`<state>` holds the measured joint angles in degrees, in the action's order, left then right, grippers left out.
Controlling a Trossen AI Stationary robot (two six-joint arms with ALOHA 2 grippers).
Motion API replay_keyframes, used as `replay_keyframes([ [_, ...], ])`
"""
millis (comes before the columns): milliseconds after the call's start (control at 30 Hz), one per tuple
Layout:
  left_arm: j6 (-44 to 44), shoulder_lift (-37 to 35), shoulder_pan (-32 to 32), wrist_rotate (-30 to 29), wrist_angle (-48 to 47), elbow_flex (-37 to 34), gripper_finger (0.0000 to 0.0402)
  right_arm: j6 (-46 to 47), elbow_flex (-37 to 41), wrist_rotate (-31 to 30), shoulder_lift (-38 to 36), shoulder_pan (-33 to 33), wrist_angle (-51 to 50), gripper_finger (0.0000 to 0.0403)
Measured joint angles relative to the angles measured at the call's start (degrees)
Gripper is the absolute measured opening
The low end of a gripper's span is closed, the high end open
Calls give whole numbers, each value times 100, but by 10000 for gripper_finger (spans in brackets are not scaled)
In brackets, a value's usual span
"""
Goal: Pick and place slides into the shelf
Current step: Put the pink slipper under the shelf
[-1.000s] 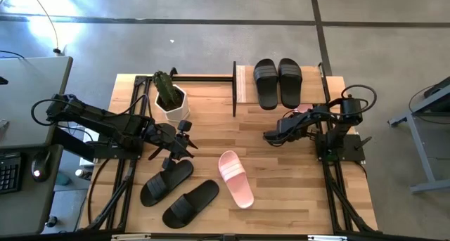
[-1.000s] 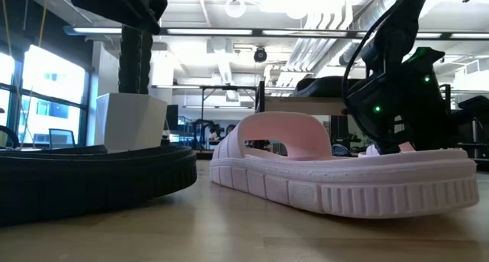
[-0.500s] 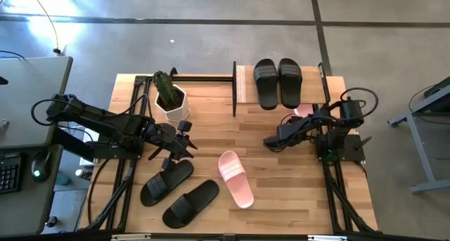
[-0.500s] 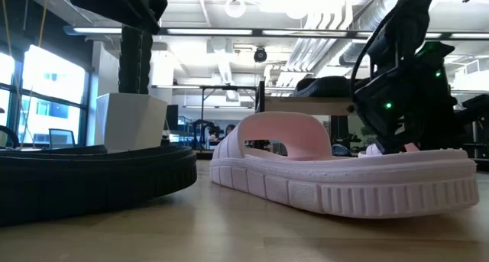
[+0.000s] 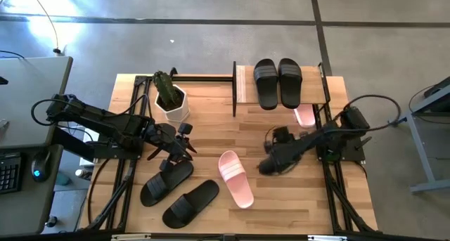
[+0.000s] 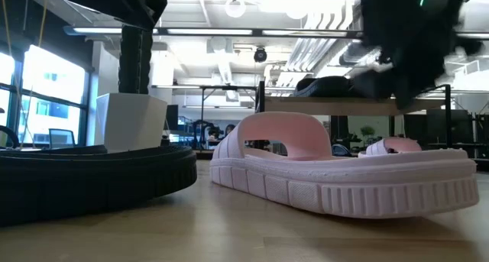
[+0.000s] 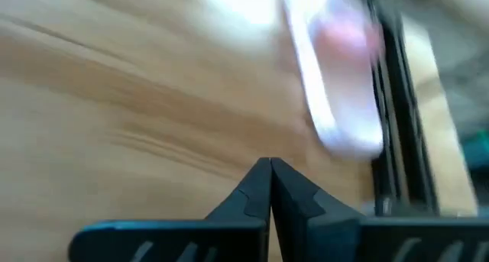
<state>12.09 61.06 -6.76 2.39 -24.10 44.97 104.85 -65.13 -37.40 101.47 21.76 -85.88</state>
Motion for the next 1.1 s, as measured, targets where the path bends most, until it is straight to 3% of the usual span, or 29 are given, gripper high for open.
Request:
replay_keyframes([
  [100, 7, 1, 0, 0, 22, 0, 129, -459, -961, -899, -16, 484, -443, 0],
  [200, 7, 0, 0, -1, 34, 0, 129, -1890, -1760, -1695, -239, 825, -73, 0],
  [367, 53, 0, 0, 2, 67, 0, 129, -4347, -3290, -1912, -287, 1024, 400, 0],
  [533, 105, 0, 0, 40, 79, 0, 129, -7000, -4432, -1199, -291, 969, 1491, 0],
  [733, 97, 0, -2, 82, 137, 0, 129, -9246, -5001, 15, -291, 840, 2508, 0],
  [900, 95, 0, -2, 81, 166, 0, 129, -9941, -5000, 1209, -200, 669, 2669, 0],
  [1100, 92, 0, -2, 83, 166, 0, 129, -10263, -4987, 1215, 241, 631, 2646, 1],
])
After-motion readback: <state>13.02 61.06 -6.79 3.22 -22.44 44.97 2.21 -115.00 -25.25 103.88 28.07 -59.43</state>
